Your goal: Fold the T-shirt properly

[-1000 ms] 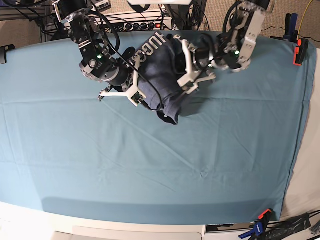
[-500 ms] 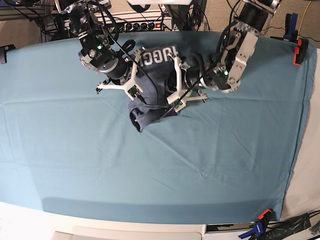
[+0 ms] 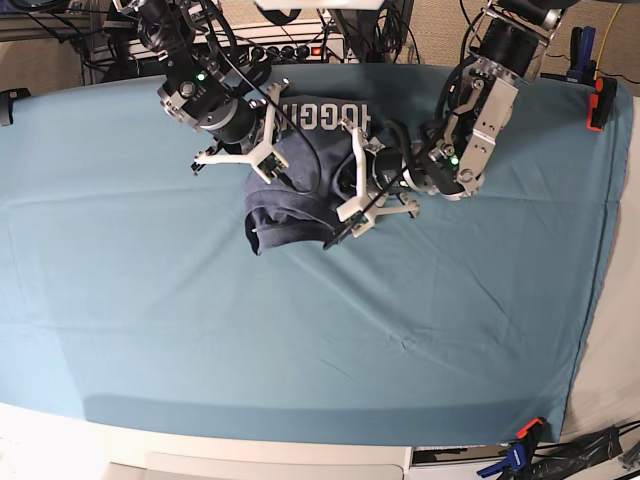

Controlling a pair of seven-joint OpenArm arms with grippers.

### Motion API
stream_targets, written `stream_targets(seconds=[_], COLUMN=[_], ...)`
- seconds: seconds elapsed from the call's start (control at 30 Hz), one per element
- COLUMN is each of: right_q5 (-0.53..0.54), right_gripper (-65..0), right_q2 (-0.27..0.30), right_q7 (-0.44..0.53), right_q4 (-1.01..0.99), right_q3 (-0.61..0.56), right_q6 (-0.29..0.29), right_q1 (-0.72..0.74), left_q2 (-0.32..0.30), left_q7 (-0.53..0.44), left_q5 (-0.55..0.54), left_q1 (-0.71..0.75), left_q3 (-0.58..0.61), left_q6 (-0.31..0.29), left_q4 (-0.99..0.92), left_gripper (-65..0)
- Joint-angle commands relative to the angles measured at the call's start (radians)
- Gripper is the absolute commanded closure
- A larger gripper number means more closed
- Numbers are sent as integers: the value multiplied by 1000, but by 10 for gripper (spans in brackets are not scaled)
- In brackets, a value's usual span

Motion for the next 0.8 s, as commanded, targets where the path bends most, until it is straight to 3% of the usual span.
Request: stream_targets(seconds=[0.0, 0.13, 0.37, 0.53, 0.63, 0.77], right_q5=[-22, -35, -34, -29, 40, 140], right_gripper=[0, 0, 0, 0, 0, 0], right_q2=[37, 74, 77, 77, 77, 77], right_q7=[-297, -284, -262, -240, -238, -215], right_q4=[-42, -29, -19, -2, 66, 206], right_q3=[-12, 56, 262, 421, 510, 617], right_q6=[39, 21, 16, 10, 10, 11], right_q1=[-63, -63, -55, -52, -52, -58], left_q2=[-16, -58, -112, -150, -168, -197], left_q7=[-15, -15, -3, 63, 109, 138], left_q5=[-15, -18, -78, -199, -284, -316], left_q1=[-19, -24, -24, -23, -23, -19], left_q3=[-14, -58, -185, -285, -351, -435], left_q6=[-3, -3, -4, -40, -57, -57], left_q4=[15, 15, 16, 16, 25, 72], left_gripper=[0, 0, 0, 0, 0, 0])
